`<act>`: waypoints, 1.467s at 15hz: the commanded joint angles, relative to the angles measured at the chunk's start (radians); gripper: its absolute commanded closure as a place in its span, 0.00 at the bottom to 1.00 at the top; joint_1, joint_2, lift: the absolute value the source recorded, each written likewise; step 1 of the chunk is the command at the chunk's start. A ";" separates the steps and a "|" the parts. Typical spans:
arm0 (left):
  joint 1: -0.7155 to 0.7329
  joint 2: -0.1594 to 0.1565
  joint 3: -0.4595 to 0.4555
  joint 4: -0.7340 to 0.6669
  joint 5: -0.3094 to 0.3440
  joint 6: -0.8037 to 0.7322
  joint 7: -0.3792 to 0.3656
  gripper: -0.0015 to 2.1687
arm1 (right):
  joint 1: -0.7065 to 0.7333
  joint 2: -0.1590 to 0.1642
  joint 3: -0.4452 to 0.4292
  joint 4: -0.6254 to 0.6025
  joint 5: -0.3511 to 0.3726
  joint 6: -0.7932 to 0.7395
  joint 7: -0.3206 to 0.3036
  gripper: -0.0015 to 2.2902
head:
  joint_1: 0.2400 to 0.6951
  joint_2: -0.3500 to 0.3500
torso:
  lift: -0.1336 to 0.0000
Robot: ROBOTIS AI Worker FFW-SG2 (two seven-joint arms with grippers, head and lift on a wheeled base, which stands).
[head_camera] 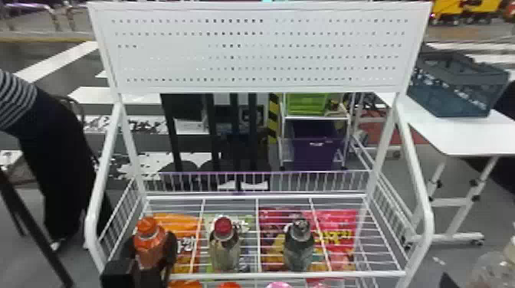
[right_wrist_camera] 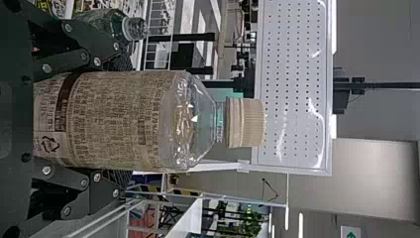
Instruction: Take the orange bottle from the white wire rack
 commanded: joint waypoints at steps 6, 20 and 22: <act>0.137 0.018 0.024 -0.277 -0.011 0.061 0.013 0.88 | -0.020 0.001 0.002 -0.002 0.001 0.031 0.000 0.48 | 0.57 0.50 | 1.00; 0.709 0.028 0.208 -0.939 -0.055 0.202 0.003 0.88 | -0.010 0.001 0.004 -0.004 -0.009 0.012 0.000 0.48 | 0.57 0.50 | 1.00; 0.723 0.022 0.208 -0.938 -0.066 0.202 0.003 0.88 | -0.007 0.001 0.004 -0.004 -0.010 0.000 0.002 0.48 | 0.57 0.50 | 1.00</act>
